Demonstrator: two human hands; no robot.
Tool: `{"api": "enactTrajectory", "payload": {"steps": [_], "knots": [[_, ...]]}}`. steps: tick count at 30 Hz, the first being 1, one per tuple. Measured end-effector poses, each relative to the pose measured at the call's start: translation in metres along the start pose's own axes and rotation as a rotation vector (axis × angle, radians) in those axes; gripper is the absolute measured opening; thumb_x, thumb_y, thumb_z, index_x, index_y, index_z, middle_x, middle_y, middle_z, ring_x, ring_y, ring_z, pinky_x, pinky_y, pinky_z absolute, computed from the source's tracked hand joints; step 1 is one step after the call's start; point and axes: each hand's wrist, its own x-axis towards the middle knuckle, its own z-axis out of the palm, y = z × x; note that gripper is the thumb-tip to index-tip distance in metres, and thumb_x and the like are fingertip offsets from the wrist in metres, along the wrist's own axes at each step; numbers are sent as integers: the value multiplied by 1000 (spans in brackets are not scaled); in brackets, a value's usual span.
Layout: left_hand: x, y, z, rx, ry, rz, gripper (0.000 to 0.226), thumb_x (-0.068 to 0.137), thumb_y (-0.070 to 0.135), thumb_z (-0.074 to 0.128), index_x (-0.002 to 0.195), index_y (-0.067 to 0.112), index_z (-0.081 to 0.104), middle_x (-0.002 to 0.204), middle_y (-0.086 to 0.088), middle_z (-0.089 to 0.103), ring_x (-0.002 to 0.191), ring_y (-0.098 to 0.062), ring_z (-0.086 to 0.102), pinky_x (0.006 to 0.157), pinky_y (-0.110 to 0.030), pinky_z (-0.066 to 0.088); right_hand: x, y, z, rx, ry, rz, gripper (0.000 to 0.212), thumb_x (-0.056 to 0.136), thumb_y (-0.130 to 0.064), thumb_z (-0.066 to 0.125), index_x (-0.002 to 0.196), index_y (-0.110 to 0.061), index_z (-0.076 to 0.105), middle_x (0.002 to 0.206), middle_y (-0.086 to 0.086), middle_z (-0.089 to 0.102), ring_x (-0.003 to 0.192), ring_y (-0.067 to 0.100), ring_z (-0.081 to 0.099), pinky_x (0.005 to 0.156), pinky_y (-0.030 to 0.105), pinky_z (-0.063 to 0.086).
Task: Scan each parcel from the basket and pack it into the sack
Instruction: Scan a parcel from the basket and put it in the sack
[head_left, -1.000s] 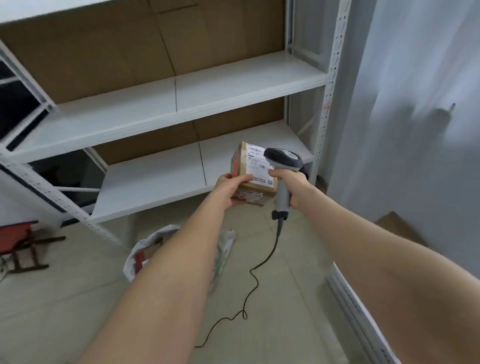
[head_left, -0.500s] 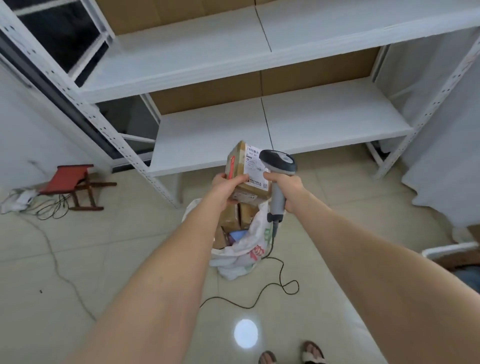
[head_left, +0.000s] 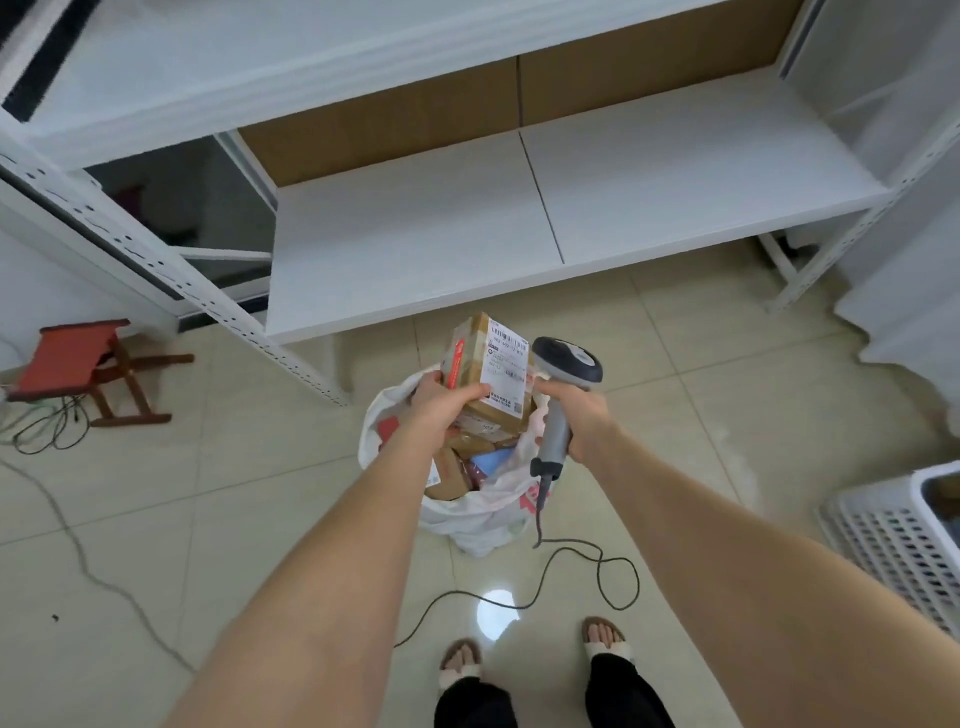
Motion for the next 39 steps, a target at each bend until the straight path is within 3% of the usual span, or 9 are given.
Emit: {"api": "enactTrajectory", "payload": {"steps": [4, 7, 14, 18, 23, 26, 29, 33, 39], "knots": [[50, -19, -4, 136, -90, 13, 66, 69, 28, 83, 125, 17, 50, 105, 1, 65, 82, -15, 63, 72, -35, 55, 28, 29, 15, 127, 58, -30, 15, 87, 1, 66, 79, -9, 57, 66, 4, 56, 55, 15, 58, 52, 28, 50], [88, -46, -8, 280, -102, 60, 72, 67, 32, 83, 129, 20, 48, 98, 9, 61, 79, -11, 61, 67, -27, 50, 58, 68, 27, 189, 122, -45, 14, 90, 2, 61, 84, -11, 58, 77, 7, 57, 68, 20, 59, 61, 32, 52], [180, -148, 1, 543, -146, 150, 98, 67, 36, 84, 146, 24, 28, 135, -5, 49, 115, -26, 55, 97, -42, 48, 142, 182, 41, 248, 255, 79, 15, 88, 0, 60, 103, -4, 58, 106, 20, 55, 102, 35, 54, 102, 55, 43], [222, -211, 24, 768, -142, 288, 98, 67, 43, 80, 146, 32, 25, 139, -7, 37, 123, -29, 46, 100, -46, 45, 199, 247, 36, 316, 287, 69, 17, 87, 2, 59, 103, -4, 60, 99, 16, 59, 95, 30, 58, 94, 46, 48], [263, -271, 51, 967, -79, 498, 95, 68, 47, 73, 146, 34, 21, 137, -9, 29, 127, -29, 33, 103, -41, 39, 264, 309, 29, 401, 291, 103, 33, 87, -2, 59, 120, -1, 56, 119, 24, 58, 115, 38, 56, 103, 59, 43], [285, -296, 64, 996, -42, 584, 94, 67, 52, 68, 145, 33, 20, 136, -7, 27, 126, -29, 31, 102, -40, 37, 293, 331, 26, 474, 270, 128, 34, 88, -7, 59, 122, -8, 58, 114, 18, 61, 106, 34, 61, 90, 50, 53], [307, -313, 72, 970, -66, 579, 93, 67, 51, 67, 145, 36, 19, 134, -6, 27, 123, -28, 35, 98, -38, 37, 314, 346, 21, 496, 224, 149, 40, 83, -17, 66, 123, -14, 60, 113, 8, 67, 100, 24, 63, 72, 33, 48], [331, -328, 68, 1009, -129, 568, 95, 67, 49, 67, 146, 38, 15, 134, -6, 29, 121, -27, 40, 96, -40, 39, 337, 363, 13, 527, 178, 189, 46, 81, -22, 68, 125, -16, 59, 117, 5, 69, 111, 25, 61, 103, 49, 43], [327, -324, 70, 1061, -133, 484, 94, 74, 53, 63, 148, 39, 8, 131, -9, 30, 114, -28, 45, 93, -43, 46, 333, 362, 6, 594, 254, 43, 29, 88, 3, 55, 117, 1, 58, 113, 23, 64, 99, 34, 64, 89, 47, 54]]}}
